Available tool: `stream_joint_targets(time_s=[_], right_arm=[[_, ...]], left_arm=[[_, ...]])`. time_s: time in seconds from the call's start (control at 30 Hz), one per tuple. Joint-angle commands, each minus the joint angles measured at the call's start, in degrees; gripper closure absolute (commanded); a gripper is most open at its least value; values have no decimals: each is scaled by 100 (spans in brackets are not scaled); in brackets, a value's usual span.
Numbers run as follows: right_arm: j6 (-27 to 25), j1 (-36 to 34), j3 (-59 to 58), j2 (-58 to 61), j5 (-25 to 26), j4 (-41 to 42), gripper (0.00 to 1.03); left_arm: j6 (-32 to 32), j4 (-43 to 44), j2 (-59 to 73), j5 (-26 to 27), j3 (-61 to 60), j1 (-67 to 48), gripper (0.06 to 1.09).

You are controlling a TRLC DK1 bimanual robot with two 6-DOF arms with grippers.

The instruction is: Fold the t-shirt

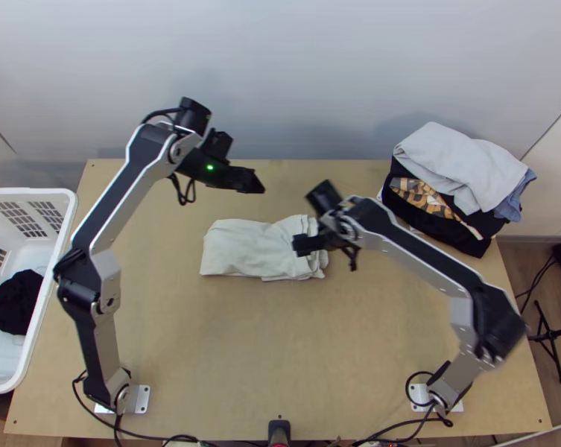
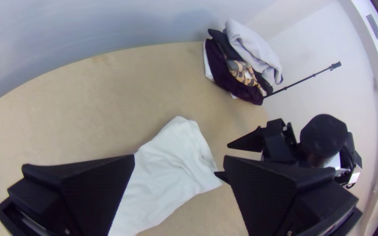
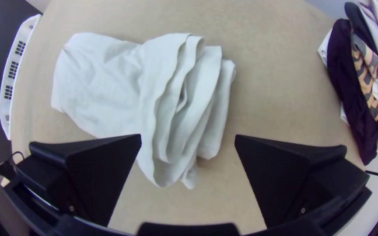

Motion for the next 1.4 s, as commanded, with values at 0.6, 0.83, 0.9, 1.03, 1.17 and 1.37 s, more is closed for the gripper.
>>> stream_joint_targets(time_s=[0.6, 0.83, 0.9, 1.03, 1.17, 1.37], right_arm=[[139, -138, 456, 1200, 570, 62, 4], [561, -718, 429, 1191, -2102, 589, 4], [649, -859, 359, 1191, -2410, 827, 4], [702, -1061, 324, 1209, -2480, 1046, 4], [702, -1167, 332, 1147, -2199, 1011, 4], [631, -1263, 148, 937, -1795, 791, 4]], left_arm=[[223, -77, -709, -4, -581, 593, 10], [249, -95, -709, -13, -589, 619, 10], [258, -104, -709, -13, -598, 654, 10], [311, -139, -752, -13, -624, 751, 10], [390, -156, -796, -13, -607, 891, 10], [407, -227, -832, -4, -642, 1006, 10]])
